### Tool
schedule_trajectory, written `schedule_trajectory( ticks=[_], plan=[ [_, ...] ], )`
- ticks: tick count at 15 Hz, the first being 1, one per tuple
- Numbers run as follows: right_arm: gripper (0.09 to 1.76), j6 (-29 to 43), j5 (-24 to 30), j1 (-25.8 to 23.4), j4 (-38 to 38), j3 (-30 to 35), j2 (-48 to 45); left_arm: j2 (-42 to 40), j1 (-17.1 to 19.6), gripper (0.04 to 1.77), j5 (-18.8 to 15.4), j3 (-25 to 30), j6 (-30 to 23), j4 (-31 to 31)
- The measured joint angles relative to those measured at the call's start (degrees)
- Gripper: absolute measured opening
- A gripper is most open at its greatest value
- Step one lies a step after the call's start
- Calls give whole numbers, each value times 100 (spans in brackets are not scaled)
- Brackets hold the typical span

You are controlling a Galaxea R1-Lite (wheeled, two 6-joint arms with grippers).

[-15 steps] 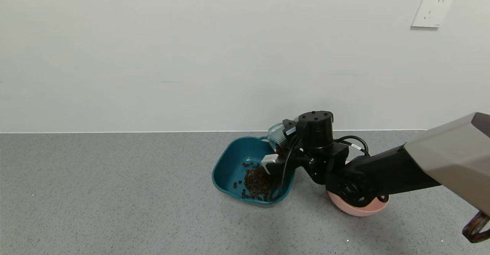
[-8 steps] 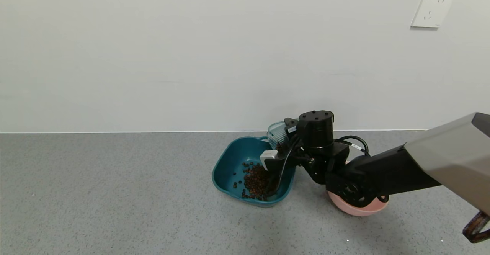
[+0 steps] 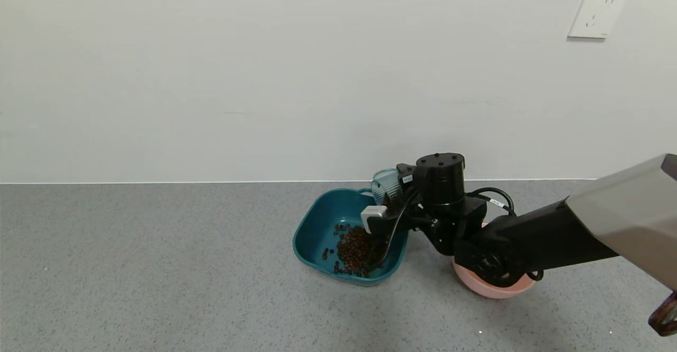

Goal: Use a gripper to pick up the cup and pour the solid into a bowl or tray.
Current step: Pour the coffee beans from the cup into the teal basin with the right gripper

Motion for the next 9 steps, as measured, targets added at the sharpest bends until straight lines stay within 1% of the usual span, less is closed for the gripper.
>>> schedule_trajectory(
  ticks=[9],
  plan=[
    [136,1641,5,17,23,94,-216,0,0,175,0,0,0,2]
  ],
)
